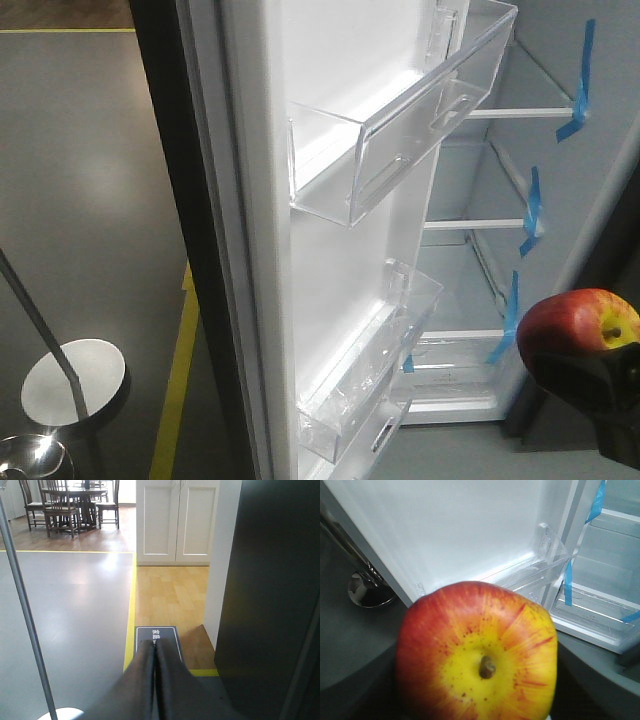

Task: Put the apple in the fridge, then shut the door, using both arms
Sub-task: 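Approach the upper clear door bin with the apple held, then raise the right gripper and lower the apple into the upper door bin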

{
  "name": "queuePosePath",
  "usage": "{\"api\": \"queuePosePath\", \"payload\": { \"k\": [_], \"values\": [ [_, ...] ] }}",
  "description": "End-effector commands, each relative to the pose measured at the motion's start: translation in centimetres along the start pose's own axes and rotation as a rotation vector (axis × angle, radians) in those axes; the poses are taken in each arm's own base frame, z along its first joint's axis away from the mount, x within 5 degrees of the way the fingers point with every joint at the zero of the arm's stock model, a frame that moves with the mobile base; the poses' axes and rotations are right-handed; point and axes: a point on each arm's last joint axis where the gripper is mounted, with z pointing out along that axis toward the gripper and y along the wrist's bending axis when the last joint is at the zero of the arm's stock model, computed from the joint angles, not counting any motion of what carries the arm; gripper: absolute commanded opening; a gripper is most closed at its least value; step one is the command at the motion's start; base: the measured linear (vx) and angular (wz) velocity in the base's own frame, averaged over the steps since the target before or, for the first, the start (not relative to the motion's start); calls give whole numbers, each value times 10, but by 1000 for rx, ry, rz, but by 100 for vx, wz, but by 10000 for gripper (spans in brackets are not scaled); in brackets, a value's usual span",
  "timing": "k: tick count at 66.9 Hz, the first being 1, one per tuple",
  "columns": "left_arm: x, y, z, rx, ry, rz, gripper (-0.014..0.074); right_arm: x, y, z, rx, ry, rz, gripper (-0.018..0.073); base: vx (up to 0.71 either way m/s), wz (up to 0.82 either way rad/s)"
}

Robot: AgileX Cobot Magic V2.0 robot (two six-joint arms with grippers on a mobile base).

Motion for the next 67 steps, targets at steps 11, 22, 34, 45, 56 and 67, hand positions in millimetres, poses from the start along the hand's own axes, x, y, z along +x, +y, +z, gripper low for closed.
{"api": "queuePosePath", "payload": {
  "k": [11, 22, 34, 45, 56, 67],
  "values": [
    [-1, 0, 1, 9, -54, -15, -6, -14, 1, -7, 8, -125, -13, 175, 0, 0],
    [-1, 0, 1, 9, -54, -15, -6, -34, 1, -17, 21, -294, -8, 175, 0, 0],
    [-1, 0, 1, 9, -54, -15, -6, -81, 7, -33, -18, -414, -4, 176, 0, 0],
    [-1, 0, 1, 9, -54, -15, -6, -126, 11, -37, -61, -478, -70, 178, 0, 0],
    [-1, 0, 1, 9, -54, -15, -6, -169, 14, -34, -104, -563, -117, 179, 0, 0],
    [-1, 0, 1, 9, -54, -15, -6, -206, 12, -19, -109, -610, -161, 181, 0, 0]
  ]
}}
